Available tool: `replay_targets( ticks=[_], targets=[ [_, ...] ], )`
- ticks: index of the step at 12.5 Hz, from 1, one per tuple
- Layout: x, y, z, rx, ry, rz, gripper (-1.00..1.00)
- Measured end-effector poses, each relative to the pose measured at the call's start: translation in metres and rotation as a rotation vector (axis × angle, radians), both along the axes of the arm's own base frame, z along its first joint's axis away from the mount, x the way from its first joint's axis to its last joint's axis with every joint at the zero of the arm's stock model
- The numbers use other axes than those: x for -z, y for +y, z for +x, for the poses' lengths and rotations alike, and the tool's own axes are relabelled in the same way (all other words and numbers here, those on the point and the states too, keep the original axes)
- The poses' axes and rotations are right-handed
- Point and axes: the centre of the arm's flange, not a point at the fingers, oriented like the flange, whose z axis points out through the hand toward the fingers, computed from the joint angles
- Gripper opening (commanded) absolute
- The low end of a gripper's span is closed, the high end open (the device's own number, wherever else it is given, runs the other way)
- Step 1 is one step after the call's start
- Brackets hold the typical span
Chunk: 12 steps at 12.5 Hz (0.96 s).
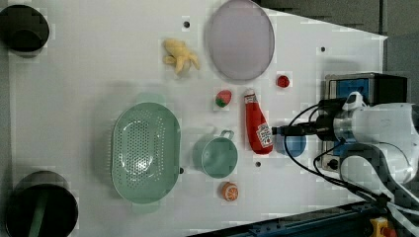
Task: Pick Ketchup from the table and place it in strainer.
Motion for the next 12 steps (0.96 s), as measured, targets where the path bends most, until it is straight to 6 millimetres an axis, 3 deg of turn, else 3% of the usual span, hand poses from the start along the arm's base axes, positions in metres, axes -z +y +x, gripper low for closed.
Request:
replay_targets(
  ticks=[5, 9, 10, 12],
  targets=[
    [0.073, -0.004, -0.005, -0.015, 0.063, 0.020, 1.00],
    [0.096, -0.010, -0.005, -0.007, 0.039, 0.028, 1.00],
    [0.100, -0.010, -0.005, -0.007, 0.025, 0.029, 0.91],
    [0.108, -0.008, -0.005, -0.013, 0.017, 0.029, 0.43]
  ],
)
